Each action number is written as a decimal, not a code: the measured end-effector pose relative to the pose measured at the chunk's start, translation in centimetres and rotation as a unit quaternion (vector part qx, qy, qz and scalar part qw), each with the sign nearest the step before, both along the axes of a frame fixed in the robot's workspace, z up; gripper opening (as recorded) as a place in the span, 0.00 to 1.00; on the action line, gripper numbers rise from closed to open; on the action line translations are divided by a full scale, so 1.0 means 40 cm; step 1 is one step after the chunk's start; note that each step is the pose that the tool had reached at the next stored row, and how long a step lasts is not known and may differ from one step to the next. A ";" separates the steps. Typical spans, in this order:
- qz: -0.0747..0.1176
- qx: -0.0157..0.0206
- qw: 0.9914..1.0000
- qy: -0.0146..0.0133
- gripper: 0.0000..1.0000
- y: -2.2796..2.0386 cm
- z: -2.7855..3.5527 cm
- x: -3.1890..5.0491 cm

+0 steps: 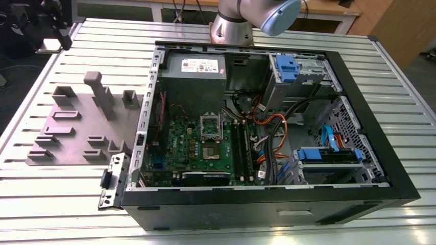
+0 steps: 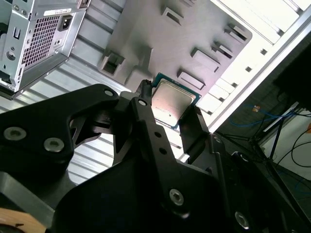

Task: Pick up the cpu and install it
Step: 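Pick up the cpu and move it towards the insertion slot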

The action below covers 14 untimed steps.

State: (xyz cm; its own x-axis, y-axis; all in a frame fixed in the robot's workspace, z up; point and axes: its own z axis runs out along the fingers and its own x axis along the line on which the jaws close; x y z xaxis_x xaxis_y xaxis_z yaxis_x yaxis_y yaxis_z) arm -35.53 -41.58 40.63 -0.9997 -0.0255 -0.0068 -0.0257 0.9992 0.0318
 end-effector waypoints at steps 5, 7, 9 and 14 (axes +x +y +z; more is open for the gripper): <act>0.000 0.000 1.000 0.000 0.47 0.000 0.000 0.004; 0.000 0.000 1.000 0.000 0.47 0.000 0.000 0.005; 0.000 0.000 1.000 0.000 0.47 0.000 0.000 0.007; 0.000 0.000 1.000 0.000 0.47 0.000 0.000 0.010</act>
